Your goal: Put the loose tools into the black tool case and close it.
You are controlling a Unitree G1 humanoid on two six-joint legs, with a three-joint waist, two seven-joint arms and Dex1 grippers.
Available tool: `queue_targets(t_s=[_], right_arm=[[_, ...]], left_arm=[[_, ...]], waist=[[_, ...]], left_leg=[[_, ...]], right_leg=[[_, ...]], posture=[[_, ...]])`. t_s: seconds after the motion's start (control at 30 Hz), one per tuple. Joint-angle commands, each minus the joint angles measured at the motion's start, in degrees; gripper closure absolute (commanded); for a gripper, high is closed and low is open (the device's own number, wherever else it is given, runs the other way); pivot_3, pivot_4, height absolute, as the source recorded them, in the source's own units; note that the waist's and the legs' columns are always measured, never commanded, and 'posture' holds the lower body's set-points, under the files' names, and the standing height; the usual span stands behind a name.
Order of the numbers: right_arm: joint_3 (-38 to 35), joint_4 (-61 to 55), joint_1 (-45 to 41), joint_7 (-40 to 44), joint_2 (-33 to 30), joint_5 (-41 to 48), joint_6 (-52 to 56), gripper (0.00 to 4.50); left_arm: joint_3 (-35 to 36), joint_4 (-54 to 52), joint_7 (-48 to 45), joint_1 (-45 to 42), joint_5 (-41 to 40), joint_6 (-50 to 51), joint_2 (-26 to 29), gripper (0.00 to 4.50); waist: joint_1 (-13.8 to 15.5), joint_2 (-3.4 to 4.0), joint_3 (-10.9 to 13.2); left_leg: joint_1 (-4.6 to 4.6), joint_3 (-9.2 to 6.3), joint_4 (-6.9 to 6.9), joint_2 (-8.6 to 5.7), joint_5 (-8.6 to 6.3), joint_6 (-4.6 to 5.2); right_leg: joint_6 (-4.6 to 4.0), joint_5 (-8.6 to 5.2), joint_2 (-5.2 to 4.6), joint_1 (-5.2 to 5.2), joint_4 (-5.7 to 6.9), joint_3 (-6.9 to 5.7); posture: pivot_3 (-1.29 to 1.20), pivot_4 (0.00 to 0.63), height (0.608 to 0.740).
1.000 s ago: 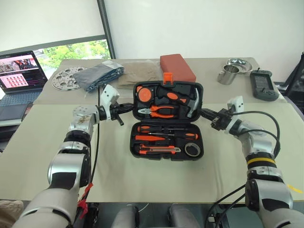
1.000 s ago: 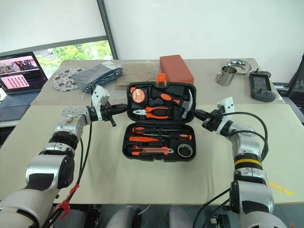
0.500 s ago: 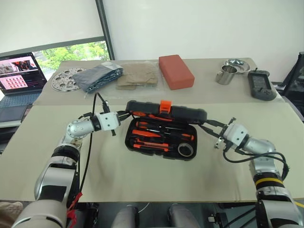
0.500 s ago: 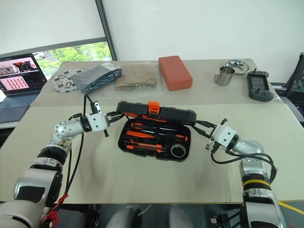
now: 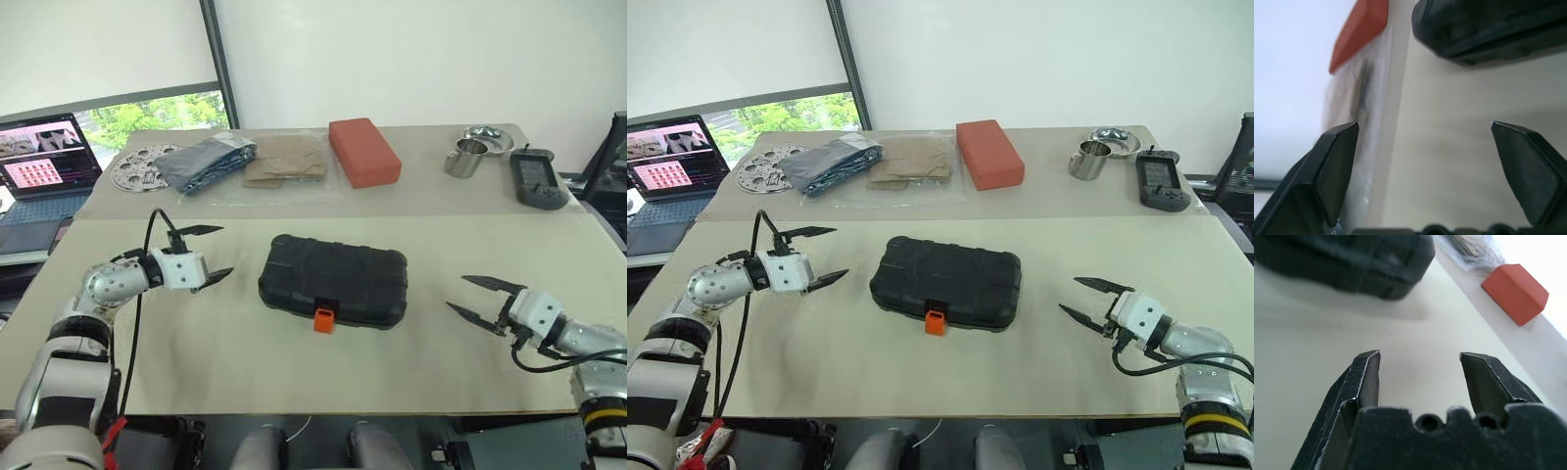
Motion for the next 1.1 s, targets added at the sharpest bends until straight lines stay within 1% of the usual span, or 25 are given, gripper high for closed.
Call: queue_targets(t_s=[0.03,0.07,0.13,0.23,0.33,0.4,0.43,0.5,0.53,0.57,0.63,0.73,0.9,0.97,1.03,1.1], right_arm=[[-0.80,-19.23,6.25,-0.65,-1.31,10.89,20.72,1.47],[-0.92,-23.90,8.36,-1.19,-1.97,13.01,25.65,1.47],[-0.36,-36.97,14.98,-1.46,-4.65,19.64,38.02,1.47],[0.84,-49.15,20.86,-2.45,-6.97,24.79,49.17,1.47],[2.56,-54.61,22.88,-3.75,-7.21,24.46,54.55,2.24],[4.05,-56.37,22.00,-6.35,-5.61,23.87,57.45,2.90],[4.84,-56.90,21.39,-7.30,-4.74,23.42,58.29,3.31],[6.96,-57.08,19.90,-8.70,-2.95,21.40,59.18,3.97],[9.00,-56.15,18.16,-9.86,-1.00,19.38,58.99,4.30],[10.67,-55.08,16.34,-11.21,0.87,17.54,58.96,4.41],[12.51,-53.15,13.46,-12.54,3.36,14.87,58.96,4.41],[13.07,-47.60,9.20,-14.68,5.93,9.50,56.27,4.41],[8.31,-35.02,0.19,-22.94,11.98,3.28,49.81,4.41],[5.84,-27.90,-4.33,-29.03,13.69,-0.70,45.45,4.41],[4.62,-23.81,-6.97,-31.99,14.72,-2.64,43.19,4.41],[4.24,-21.84,-8.49,-32.96,15.56,-3.84,41.83,4.41]], left_arm=[[4.36,-3.50,-12.50,-1.56,-11.70,13.99,-2.97,0.02],[5.31,-4.79,-14.60,-1.92,-13.85,18.03,-3.82,0.02],[7.80,-8.94,-19.17,-4.28,-20.19,32.08,-6.80,0.02],[9.14,-16.03,-23.13,-6.51,-25.90,47.35,-9.56,0.02],[8.98,-23.17,-25.65,-7.54,-29.59,58.78,-11.38,0.00],[7.44,-27.17,-27.48,-7.57,-29.85,62.21,-12.30,0.00],[6.84,-28.61,-28.01,-7.56,-29.75,63.21,-12.81,0.00],[5.71,-30.29,-28.91,-7.72,-29.26,64.92,-13.89,0.00],[4.05,-30.25,-29.70,-7.77,-27.71,63.65,-14.71,0.00],[2.28,-29.94,-30.54,-7.77,-26.06,62.33,-15.34,0.00],[-0.30,-29.15,-32.05,-7.61,-23.50,59.67,-16.01,0.00],[-1.89,-26.69,-33.06,-7.96,-21.78,58.12,-16.64,0.00],[-3.40,-20.55,-34.05,-8.95,-18.41,54.60,-16.79,0.00],[-3.09,-18.69,-33.96,-9.75,-17.97,54.20,-17.05,0.00],[-2.96,-17.53,-34.03,-10.24,-17.67,53.90,-17.32,0.00],[-2.93,-16.69,-33.84,-10.56,-17.35,53.57,-17.70,0.00]], waist=[[0.18,0.02,-0.02],[0.22,0.02,-0.01],[0.77,0.07,-0.04],[1.01,0.02,-0.03],[0.91,-0.01,-0.05],[0.48,-0.03,-0.04],[0.30,-0.04,-0.03],[0.14,-0.05,-0.03],[0.02,-0.11,0.01],[-0.02,-0.11,0.01],[-0.09,-0.12,0.02],[0.07,-0.13,0.02],[-0.02,-0.18,0.04],[0.07,-0.19,0.04],[0.09,-0.18,0.04],[0.09,-0.15,0.02]], left_leg=[[-0.02,-0.01,0.03,0.00,0.00,0.00],[-0.04,-0.03,0.03,0.00,0.00,0.00],[-0.19,-0.11,0.04,-0.02,0.00,0.00],[-0.44,-0.21,0.11,-0.01,0.00,0.00],[-0.66,-0.35,0.24,-0.04,0.00,0.00],[-0.64,-0.36,0.23,-0.04,0.00,0.00],[-0.65,-0.35,0.23,-0.04,0.00,0.00],[-0.60,-0.36,0.22,0.00,0.00,-0.01],[-0.58,-0.37,0.23,0.00,0.00,-0.01],[-0.51,-0.35,0.24,0.01,0.00,-0.01],[-0.45,-0.36,0.24,0.00,0.00,0.00],[-0.45,-0.28,0.26,-0.05,0.00,-0.01],[-0.50,-0.27,0.31,-0.04,0.01,0.00],[-0.50,-0.28,0.36,-0.08,0.02,0.01],[-0.52,-0.27,0.36,-0.11,0.06,0.08],[-0.54,-0.29,0.32,-0.10,0.06,0.09]], right_leg=[[0.00,0.00,0.00,0.00,0.00,-0.07],[0.01,-0.01,0.04,-0.01,0.06,-0.12],[0.01,-0.01,0.18,-0.07,0.03,-0.17],[0.07,-0.04,0.35,-0.12,0.01,-0.30],[0.09,-0.05,0.58,-0.12,-0.02,-0.26],[0.12,-0.07,0.65,-0.13,-0.11,-0.12],[0.15,-0.09,0.67,-0.13,-0.21,-0.09],[0.24,-0.14,0.77,-0.14,-0.25,-0.05],[0.24,-0.14,0.83,-0.15,-0.26,-0.04],[0.28,-0.16,0.90,-0.15,-0.26,0.01],[0.32,-0.19,0.97,-0.15,-0.26,0.04],[0.31,-0.19,0.99,-0.19,-0.24,0.09],[0.17,-0.10,1.00,-0.29,-0.23,0.12],[0.12,-0.07,0.98,-0.32,-0.09,0.13],[0.11,-0.06,0.94,-0.37,-0.07,0.14],[0.11,-0.06,0.94,-0.38,-0.07,0.14]], posture=[[0.00,0.150,0.740],[0.00,0.150,0.740],[0.00,0.150,0.740],[0.00,0.150,0.740],[0.00,0.150,0.740],[0.00,0.150,0.740],[0.00,0.150,0.740],[0.00,0.150,0.740],[0.00,0.150,0.740],[0.00,0.150,0.740],[0.00,0.150,0.740],[0.00,0.150,0.740],[0.00,0.150,0.740],[0.00,0.150,0.740],[0.00,0.150,0.740],[0.00,0.150,0.740]])
